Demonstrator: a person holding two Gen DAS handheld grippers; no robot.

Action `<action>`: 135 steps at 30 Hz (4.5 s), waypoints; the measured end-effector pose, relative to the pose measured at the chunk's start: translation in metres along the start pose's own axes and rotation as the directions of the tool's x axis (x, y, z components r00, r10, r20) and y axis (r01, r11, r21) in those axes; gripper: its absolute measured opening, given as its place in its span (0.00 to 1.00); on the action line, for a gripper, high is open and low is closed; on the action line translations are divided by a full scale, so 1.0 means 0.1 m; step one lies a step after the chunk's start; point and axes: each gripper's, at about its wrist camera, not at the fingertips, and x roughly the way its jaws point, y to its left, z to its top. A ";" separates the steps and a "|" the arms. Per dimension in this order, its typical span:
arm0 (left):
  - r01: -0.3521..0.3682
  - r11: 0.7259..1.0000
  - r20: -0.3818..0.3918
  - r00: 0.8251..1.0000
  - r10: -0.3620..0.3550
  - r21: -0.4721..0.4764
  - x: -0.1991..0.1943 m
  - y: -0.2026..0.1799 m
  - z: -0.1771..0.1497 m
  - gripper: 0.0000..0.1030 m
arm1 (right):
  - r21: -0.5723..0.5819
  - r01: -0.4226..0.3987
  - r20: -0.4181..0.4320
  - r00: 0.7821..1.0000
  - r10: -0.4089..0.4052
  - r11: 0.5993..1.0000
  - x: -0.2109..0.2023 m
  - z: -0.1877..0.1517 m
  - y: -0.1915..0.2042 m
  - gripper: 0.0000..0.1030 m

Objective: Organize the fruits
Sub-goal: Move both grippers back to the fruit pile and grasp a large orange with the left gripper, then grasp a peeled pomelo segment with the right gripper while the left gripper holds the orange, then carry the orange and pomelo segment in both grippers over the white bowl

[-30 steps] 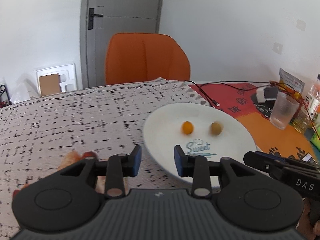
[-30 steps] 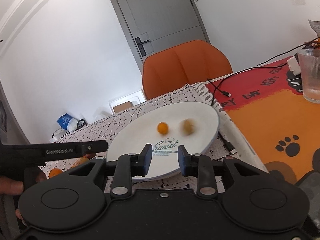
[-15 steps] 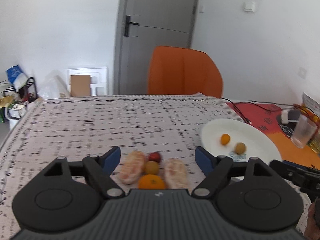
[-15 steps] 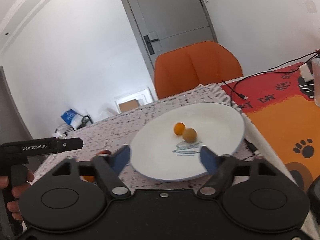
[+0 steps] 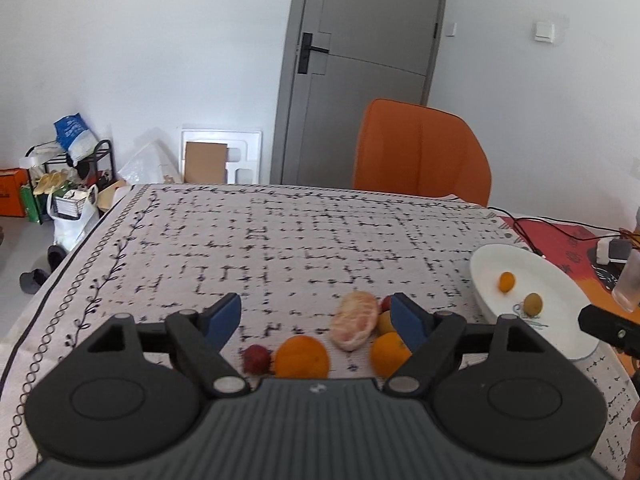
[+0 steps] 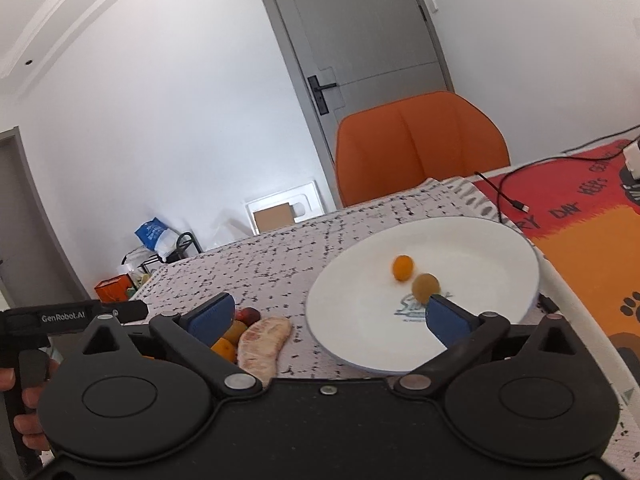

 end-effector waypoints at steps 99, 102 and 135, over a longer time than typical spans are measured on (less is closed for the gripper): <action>0.101 0.994 -0.009 0.995 -0.102 -0.052 0.08 0.16 -0.15 0.36 | -0.119 -0.092 -0.154 0.985 0.074 0.989 0.62 -0.10 0.63 0.34; 0.111 0.993 -0.002 0.994 -0.111 -0.039 0.06 0.08 -0.13 0.36 | -0.118 -0.096 -0.127 0.989 0.081 0.988 0.53 -0.04 0.59 0.34; 0.219 0.968 -0.043 0.976 -0.215 0.123 0.35 -1.09 -0.08 0.36 | 0.013 0.101 -0.030 0.994 -0.101 0.995 0.11 0.03 -0.52 0.34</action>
